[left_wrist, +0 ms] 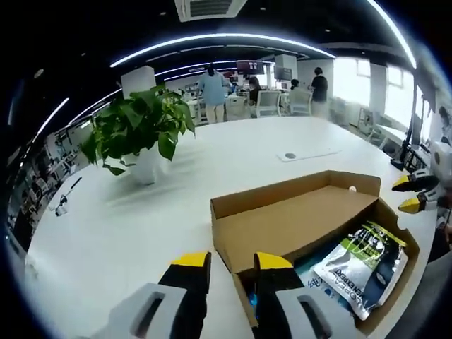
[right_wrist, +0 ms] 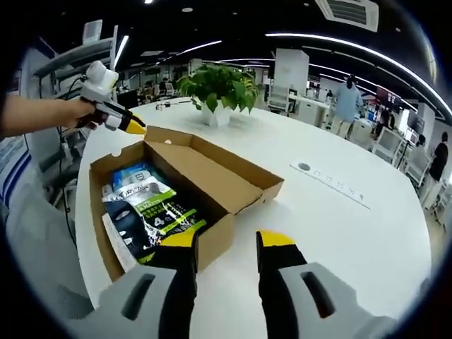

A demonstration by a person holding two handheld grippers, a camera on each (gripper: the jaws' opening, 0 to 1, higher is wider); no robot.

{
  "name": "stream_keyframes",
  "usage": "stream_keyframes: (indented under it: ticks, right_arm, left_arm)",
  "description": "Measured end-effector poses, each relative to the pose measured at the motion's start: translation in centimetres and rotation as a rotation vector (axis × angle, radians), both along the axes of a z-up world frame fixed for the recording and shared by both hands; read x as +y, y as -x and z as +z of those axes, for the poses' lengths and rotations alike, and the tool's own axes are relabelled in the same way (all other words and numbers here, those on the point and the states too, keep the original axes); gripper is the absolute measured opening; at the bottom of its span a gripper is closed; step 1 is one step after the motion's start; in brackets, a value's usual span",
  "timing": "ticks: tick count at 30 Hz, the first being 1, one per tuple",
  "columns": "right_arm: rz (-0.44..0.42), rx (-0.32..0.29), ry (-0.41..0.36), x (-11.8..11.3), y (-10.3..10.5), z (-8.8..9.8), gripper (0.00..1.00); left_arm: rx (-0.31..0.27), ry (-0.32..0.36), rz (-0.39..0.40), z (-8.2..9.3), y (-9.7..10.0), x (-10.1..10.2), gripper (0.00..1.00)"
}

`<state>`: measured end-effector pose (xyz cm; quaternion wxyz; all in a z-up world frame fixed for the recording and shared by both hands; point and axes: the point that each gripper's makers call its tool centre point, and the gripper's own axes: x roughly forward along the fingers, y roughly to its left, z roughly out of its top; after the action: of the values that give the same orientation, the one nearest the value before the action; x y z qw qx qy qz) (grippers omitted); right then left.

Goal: Operate the shoe box by opening the lid, removing the specified soft item, and placing it in the target area until the item is outside and the box remains undamaged.

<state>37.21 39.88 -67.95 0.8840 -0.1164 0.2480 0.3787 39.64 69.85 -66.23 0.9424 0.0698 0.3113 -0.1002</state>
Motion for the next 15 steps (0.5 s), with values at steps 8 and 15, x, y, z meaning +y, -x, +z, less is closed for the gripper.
stream_keyframes:
  ticks: [8, 15]
  right_arm:
    - [0.003, 0.012, 0.007, -0.7, 1.5, 0.4, 0.45]
    - [0.007, 0.011, -0.014, -0.9, 2.8, 1.3, 0.52]
  left_arm:
    - [0.05, 0.029, -0.016, -0.2, 3.2, -1.7, 0.28]
    - [0.117, 0.106, -0.038, -1.0, 5.7, -4.2, 0.3]
